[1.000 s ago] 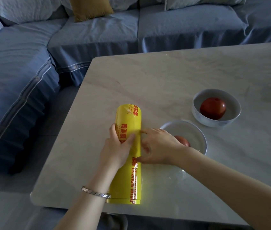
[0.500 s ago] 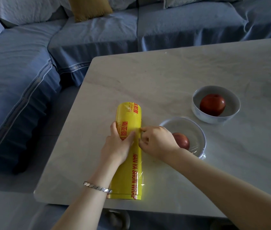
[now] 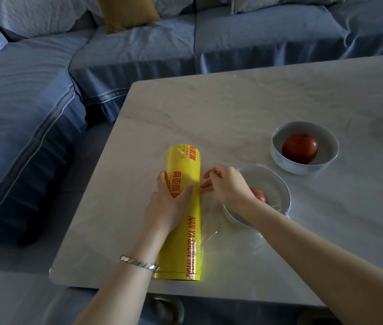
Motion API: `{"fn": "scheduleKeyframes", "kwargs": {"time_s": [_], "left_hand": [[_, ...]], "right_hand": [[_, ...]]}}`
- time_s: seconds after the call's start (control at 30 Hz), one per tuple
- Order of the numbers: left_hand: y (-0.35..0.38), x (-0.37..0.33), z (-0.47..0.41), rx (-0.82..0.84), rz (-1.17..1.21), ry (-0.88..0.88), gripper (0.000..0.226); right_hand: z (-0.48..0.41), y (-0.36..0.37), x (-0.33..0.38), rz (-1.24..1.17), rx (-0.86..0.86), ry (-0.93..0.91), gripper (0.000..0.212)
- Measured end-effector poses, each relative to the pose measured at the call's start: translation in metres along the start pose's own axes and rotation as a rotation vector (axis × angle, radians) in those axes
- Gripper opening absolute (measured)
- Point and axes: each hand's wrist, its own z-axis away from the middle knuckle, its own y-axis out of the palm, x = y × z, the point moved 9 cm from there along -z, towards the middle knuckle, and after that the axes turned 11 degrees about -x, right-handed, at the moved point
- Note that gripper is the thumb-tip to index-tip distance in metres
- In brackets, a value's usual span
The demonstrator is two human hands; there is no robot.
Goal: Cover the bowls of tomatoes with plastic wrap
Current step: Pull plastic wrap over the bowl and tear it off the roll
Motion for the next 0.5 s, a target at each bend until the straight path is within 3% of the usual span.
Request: {"fn": "scheduleKeyframes", "kwargs": {"time_s": [0.07, 0.13, 0.27, 0.37, 0.43, 0.5], "left_hand": [[0.000, 0.000, 0.001, 0.012, 0.036, -0.015, 0.084], [-0.003, 0.002, 0.001, 0.009, 0.097, -0.047, 0.090], [-0.006, 0.007, -0.002, -0.007, 0.152, -0.101, 0.092], [-0.003, 0.010, 0.006, 0.037, 0.168, -0.093, 0.098], [-0.001, 0.015, 0.014, 0.066, 0.168, -0.109, 0.111], [-0.002, 0.018, 0.016, 0.040, 0.216, -0.123, 0.101]], "right_hand": [[-0.003, -0.014, -0.004, -0.253, -0.046, 0.146, 0.029], [-0.006, -0.030, -0.006, -0.322, -0.084, 0.147, 0.028], [0.024, -0.018, 0.017, 0.343, 0.182, -0.274, 0.015], [0.060, 0.010, 0.020, 0.735, 0.375, -0.512, 0.040], [0.069, 0.020, 0.018, 0.840, 0.416, -0.560, 0.050], [0.072, 0.025, 0.013, 0.836, 0.449, -0.536, 0.054]]}}
